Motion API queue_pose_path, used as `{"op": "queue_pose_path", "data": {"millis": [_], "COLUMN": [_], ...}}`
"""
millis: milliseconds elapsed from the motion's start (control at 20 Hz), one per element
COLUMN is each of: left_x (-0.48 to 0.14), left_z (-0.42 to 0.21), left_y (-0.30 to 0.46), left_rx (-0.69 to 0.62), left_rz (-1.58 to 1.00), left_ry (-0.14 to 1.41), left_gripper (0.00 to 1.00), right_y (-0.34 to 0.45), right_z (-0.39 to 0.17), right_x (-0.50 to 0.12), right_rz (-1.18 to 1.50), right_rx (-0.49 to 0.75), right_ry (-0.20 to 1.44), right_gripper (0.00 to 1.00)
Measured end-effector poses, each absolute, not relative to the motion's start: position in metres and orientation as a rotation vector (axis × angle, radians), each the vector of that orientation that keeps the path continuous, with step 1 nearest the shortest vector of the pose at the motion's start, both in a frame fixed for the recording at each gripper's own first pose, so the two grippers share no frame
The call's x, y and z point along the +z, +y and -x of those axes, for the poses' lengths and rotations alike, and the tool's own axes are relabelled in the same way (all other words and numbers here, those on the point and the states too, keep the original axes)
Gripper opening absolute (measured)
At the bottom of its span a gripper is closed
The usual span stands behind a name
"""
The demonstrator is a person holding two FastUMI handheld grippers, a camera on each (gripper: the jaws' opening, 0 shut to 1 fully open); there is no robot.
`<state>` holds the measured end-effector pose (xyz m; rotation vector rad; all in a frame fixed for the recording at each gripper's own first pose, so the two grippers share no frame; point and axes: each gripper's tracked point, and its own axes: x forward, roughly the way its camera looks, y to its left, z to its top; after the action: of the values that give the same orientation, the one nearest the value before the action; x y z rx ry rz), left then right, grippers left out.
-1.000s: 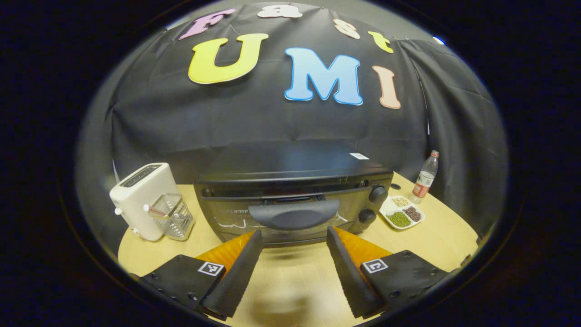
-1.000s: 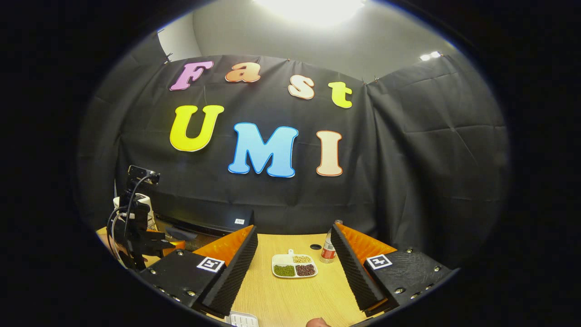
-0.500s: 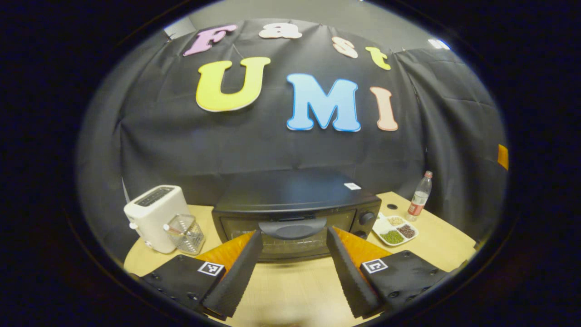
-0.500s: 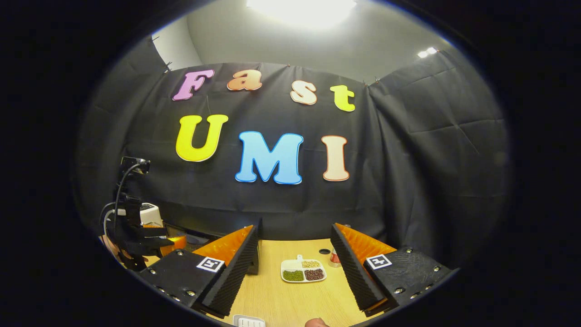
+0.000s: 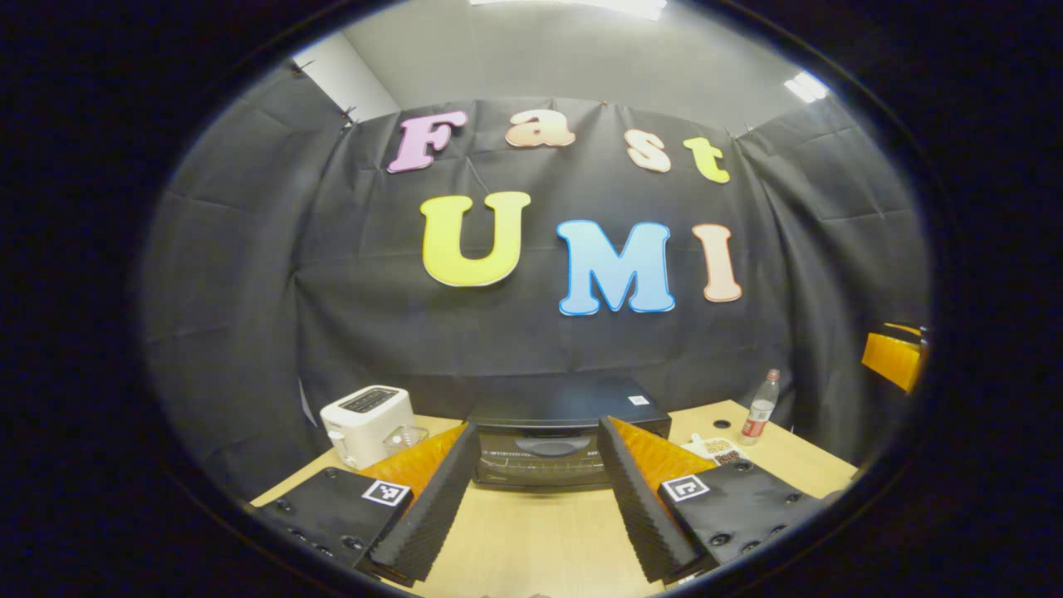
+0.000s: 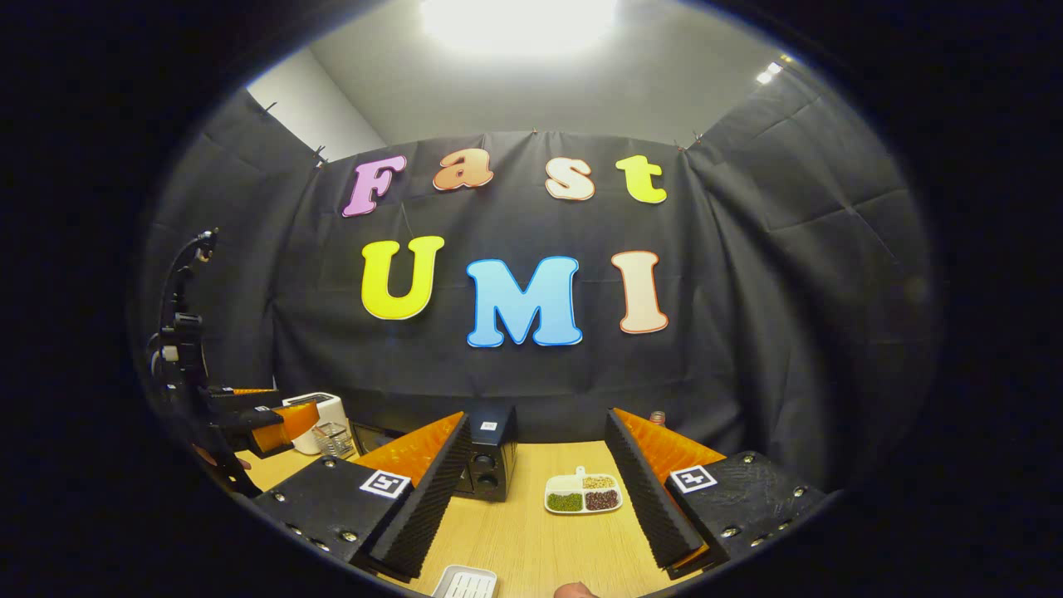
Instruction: Open the electric oven with the left hand, put the food in, and close the electric oven.
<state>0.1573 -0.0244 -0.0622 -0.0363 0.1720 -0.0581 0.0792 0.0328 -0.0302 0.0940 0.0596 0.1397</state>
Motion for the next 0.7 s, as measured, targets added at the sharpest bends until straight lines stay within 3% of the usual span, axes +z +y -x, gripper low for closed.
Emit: {"op": "queue_pose_path", "data": {"millis": [700], "left_x": [-0.019], "left_z": [-0.035], "left_y": [0.036], "left_rx": [0.004], "left_rz": [0.030], "left_ry": [0.078], "left_gripper": [0.98], "right_y": [0.046], "right_z": [-0.030], "right_x": [-0.017], "right_rz": [-0.083], "right_rx": [0.127], "right_ry": [0.022], "right_gripper": [0.98]}}
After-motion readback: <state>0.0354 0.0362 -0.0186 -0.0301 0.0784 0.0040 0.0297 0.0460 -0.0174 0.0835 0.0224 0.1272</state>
